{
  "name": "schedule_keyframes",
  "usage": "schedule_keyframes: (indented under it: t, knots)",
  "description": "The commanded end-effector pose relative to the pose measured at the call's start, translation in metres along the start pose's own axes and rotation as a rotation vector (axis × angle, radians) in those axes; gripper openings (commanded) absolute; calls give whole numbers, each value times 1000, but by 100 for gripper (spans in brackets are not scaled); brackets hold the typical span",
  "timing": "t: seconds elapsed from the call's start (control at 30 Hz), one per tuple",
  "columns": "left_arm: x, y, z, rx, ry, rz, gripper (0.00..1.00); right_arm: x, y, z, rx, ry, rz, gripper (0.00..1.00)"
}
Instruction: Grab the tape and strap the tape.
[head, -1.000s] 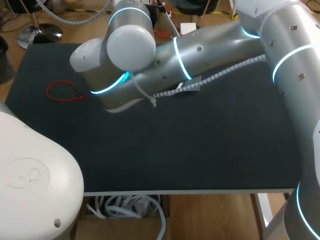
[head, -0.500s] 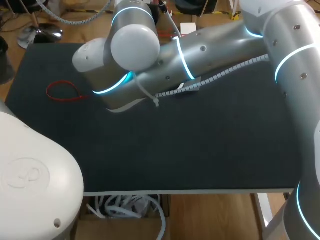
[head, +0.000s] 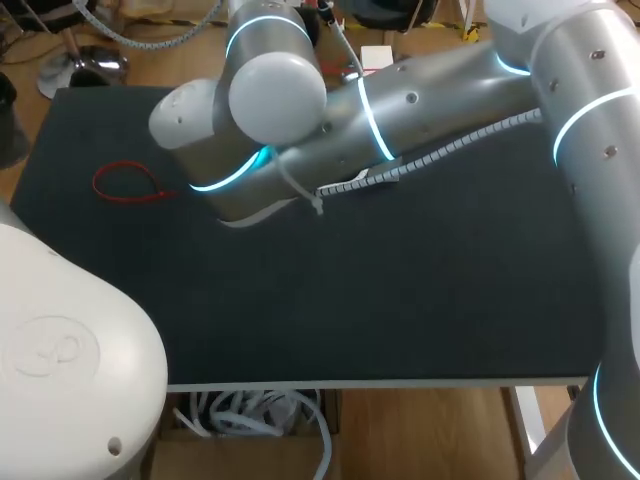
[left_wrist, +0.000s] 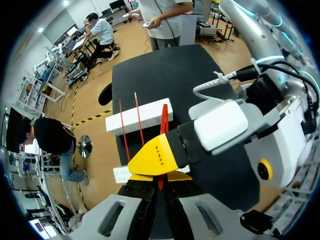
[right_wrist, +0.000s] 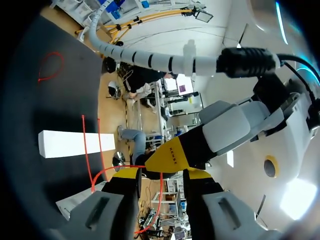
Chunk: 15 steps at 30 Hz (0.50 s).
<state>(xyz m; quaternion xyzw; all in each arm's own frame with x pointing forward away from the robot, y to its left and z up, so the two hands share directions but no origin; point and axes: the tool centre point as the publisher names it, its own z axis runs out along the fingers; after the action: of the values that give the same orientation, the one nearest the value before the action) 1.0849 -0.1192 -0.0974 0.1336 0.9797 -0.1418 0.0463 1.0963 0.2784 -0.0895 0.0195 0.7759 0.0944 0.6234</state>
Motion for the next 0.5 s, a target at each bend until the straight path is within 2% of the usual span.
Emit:
schedule_keyframes:
  t: [0.03, 0.3, 0.37, 0.5]
  knots:
    - [-1, -1, -1, -3, 3, -1, 0, -3, -4, -9, -29, 16, 4, 35]
    - [-1, -1, -1, -3, 3, -1, 0, -5, -13, -25, -67, 29, 26, 33]
    - [-1, -1, -1, -3, 3, -1, 0, -4, -18, -30, -77, 43, 42, 30]
    - [-1, -1, -1, -3, 3, -1, 0, -3, -25, -40, -111, 58, 46, 33]
